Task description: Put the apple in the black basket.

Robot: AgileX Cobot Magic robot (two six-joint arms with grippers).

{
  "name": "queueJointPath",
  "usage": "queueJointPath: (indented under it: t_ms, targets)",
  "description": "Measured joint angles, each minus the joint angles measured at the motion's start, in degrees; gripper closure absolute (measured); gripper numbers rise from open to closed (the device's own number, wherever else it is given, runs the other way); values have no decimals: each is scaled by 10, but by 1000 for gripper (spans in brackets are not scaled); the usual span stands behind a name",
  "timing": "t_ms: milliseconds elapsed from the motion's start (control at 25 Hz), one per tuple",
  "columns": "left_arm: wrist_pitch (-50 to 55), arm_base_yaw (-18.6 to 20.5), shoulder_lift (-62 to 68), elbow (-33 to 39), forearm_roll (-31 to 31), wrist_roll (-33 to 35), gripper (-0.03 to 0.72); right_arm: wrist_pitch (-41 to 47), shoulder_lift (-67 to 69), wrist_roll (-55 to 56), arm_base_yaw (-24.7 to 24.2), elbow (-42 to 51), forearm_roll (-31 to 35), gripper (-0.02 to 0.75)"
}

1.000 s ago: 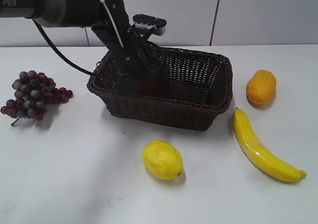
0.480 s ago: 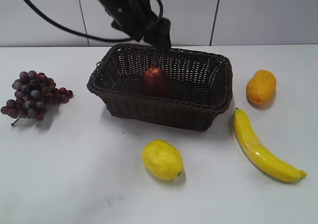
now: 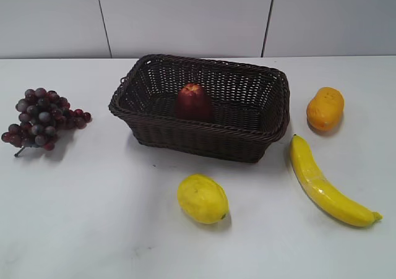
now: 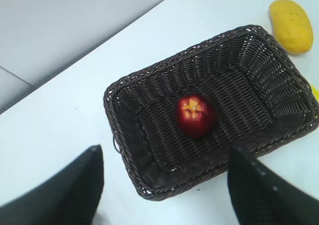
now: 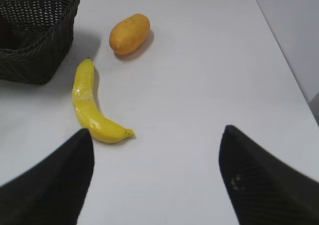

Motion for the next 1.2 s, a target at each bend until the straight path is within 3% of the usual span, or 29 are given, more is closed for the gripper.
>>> queueJointPath:
  t_ms: [120, 320, 680, 840, 960, 1200]
  targets:
    - [0, 17, -41, 35, 4, -10, 112, 0, 0, 0, 0, 0, 0, 150]
    - [0, 71, -144, 176, 5, -21, 123, 0, 0, 0, 0, 0, 0, 150]
    - [2, 237, -372, 519, 8, -23, 143, 0, 0, 0, 0, 0, 0, 150]
    - [-7, 290, -474, 624, 0, -34, 144, 0, 0, 0, 0, 0, 0, 150]
    - [-24, 312, -555, 683, -4, -52, 143, 0, 0, 0, 0, 0, 0, 150]
    - [-33, 316, -736, 760, 4, -109, 144, 0, 0, 0, 0, 0, 0, 150]
